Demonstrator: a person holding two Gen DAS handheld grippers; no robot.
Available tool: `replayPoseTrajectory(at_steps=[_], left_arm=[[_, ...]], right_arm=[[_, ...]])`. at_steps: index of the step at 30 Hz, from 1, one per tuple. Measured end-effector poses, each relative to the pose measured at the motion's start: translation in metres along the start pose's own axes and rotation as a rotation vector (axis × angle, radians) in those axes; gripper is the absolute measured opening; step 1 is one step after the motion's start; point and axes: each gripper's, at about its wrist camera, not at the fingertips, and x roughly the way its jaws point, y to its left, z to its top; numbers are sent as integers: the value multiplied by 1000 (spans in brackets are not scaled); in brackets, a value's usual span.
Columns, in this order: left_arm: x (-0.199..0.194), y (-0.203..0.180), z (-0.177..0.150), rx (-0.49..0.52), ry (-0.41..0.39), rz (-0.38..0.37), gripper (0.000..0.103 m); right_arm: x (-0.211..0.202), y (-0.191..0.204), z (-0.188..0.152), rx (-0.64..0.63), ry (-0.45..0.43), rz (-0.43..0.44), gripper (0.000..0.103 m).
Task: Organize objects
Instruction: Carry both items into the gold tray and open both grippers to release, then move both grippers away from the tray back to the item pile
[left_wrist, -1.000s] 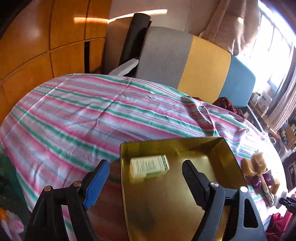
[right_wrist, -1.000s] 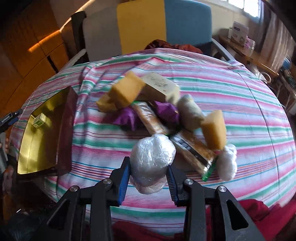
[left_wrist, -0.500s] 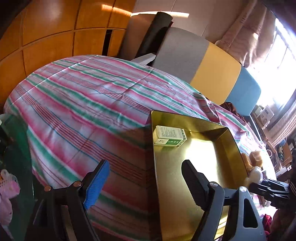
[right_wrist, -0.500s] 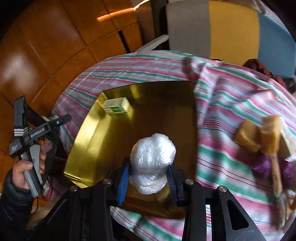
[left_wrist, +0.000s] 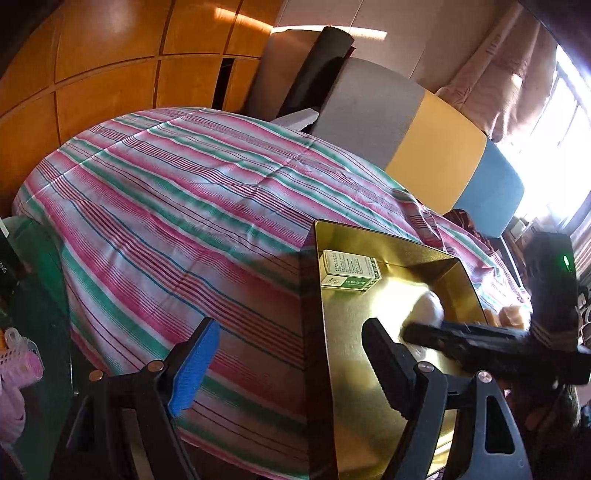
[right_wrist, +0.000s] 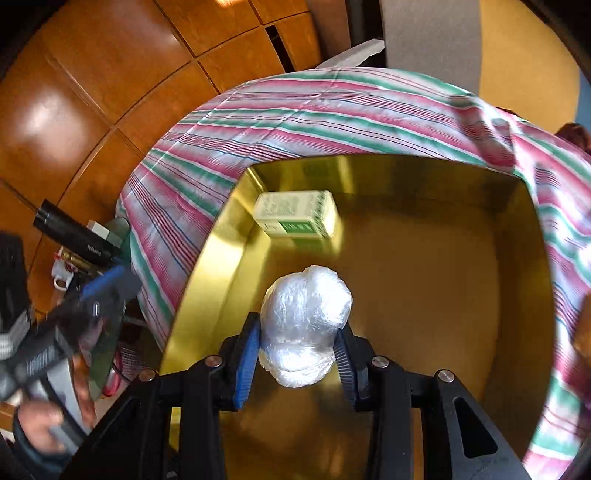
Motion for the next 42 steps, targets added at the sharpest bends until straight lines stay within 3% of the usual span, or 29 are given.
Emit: replayPoseTrajectory(at_steps=[3, 5, 7, 11, 17, 32, 42], left_arm=[[-3, 3, -1, -11, -6, 7, 80], [-3, 5, -1, -13, -7, 16, 80], [-4, 8, -1, -18, -9, 26, 80], [-3, 8, -2, -12, -8, 43, 80], [-6, -4, -5, 23, -18, 68, 80], [-24, -44, -10, 159, -86, 123, 81], [-24, -69, -16, 226, -75, 108, 81]], right_arm=[[14, 13, 16, -21, -3, 15, 42], [21, 19, 24, -28, -6, 41, 51], [23, 24, 28, -24, -23, 56, 73], [21, 24, 24, -14, -38, 57, 80], [2, 20, 11, -7, -99, -28, 103], [-36, 11, -18, -37, -231, -229, 103], [-78, 1, -37, -34, -347, -317, 103]])
